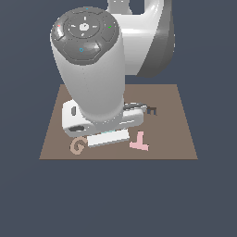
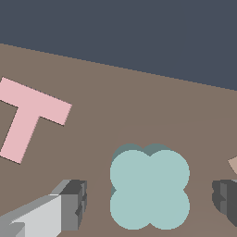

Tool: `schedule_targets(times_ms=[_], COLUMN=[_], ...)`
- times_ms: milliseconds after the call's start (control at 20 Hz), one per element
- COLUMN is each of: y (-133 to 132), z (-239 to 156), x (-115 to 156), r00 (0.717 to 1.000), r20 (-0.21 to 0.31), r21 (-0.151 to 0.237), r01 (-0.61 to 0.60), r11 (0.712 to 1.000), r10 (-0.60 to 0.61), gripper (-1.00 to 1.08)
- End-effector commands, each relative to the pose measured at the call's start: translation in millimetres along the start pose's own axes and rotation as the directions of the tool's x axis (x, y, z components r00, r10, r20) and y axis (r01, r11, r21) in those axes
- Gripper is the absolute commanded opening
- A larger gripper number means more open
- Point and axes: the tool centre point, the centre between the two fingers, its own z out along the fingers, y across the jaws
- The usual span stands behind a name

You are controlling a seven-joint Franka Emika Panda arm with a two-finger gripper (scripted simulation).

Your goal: Insert a designated object into the corresponding slot on a board.

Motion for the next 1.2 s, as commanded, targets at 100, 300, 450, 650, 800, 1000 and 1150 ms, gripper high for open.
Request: schedule_targets(times_ms=[100,300,450,650,800,1000,1150], y=[-0.1,0.0,0.0,0.0,0.0,-0.1,-1.5], z=[12.3,18.8,18.8,18.8,18.8,18.2,18.1], x=[0.2,0.3,0.3,0.3,0.3,0.4,0.2], r00=[1.000,1.000,1.000,1.000,1.000,1.000,1.000], r20=[0.000,0.000,0.000,0.000,0.000,0.000,0.000], r21=[0.000,0.000,0.000,0.000,0.000,-0.001,-0.001], r01=[0.001,0.002,0.002,0.002,0.002,0.005,0.023], r11=[1.000,1.000,1.000,1.000,1.000,1.000,1.000], r10=[-0.001,-0.002,-0.002,-0.002,-0.002,-0.005,-0.023], gripper=[1.00,1.00,-1.00,-1.00,-1.00,-1.00,-1.00])
